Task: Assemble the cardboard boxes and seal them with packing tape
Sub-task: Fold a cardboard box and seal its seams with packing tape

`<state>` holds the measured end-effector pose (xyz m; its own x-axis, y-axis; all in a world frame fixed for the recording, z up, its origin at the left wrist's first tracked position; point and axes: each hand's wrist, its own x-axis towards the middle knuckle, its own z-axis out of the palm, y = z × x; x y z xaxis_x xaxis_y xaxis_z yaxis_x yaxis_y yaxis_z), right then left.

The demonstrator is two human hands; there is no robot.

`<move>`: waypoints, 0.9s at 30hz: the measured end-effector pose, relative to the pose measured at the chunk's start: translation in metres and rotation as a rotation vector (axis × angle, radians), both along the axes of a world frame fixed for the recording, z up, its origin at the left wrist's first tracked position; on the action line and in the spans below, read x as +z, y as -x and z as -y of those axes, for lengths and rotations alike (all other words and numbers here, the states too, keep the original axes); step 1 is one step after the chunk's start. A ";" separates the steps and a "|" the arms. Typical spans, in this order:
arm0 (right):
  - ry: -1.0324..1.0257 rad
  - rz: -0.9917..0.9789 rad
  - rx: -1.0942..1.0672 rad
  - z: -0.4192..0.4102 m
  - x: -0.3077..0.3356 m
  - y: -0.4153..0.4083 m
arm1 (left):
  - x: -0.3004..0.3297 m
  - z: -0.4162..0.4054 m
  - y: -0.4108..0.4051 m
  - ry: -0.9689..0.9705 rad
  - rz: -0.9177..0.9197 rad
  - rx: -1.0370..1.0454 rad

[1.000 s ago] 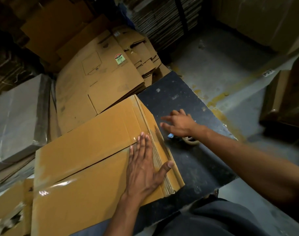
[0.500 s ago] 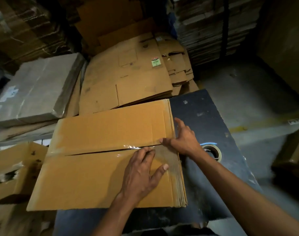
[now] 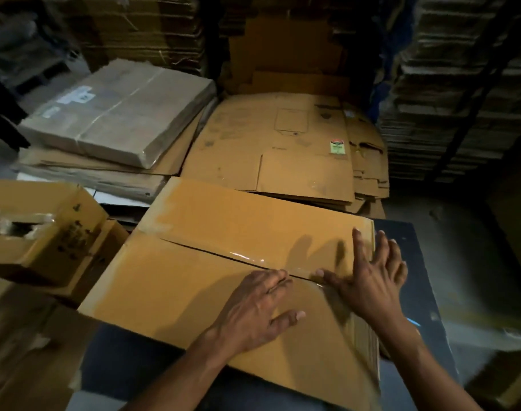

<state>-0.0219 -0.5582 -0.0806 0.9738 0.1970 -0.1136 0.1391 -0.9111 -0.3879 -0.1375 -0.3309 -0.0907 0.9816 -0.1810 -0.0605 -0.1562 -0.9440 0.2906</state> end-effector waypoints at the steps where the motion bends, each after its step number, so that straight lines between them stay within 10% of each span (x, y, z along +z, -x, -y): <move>1: 0.004 0.014 0.006 -0.015 0.004 0.003 | 0.001 -0.014 0.000 -0.003 0.031 0.037; 10: 0.249 -0.168 -0.019 -0.118 0.004 0.010 | 0.010 -0.117 0.017 0.179 -0.062 -0.081; 18: 0.131 0.025 0.297 -0.266 0.038 0.020 | 0.021 -0.242 0.020 0.439 0.197 0.281; 23: 0.064 0.050 0.537 -0.369 0.039 0.016 | 0.015 -0.320 0.032 0.971 0.385 0.650; 27: 0.127 0.025 0.594 -0.412 0.028 -0.004 | -0.019 -0.347 0.042 1.464 0.198 0.723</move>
<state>-0.0179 -0.1463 -0.0529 0.7042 0.6939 -0.1502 0.6455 -0.7138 -0.2716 -0.1796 0.0163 -0.1093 0.8540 0.5033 -0.1315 0.0266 0.2102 0.9773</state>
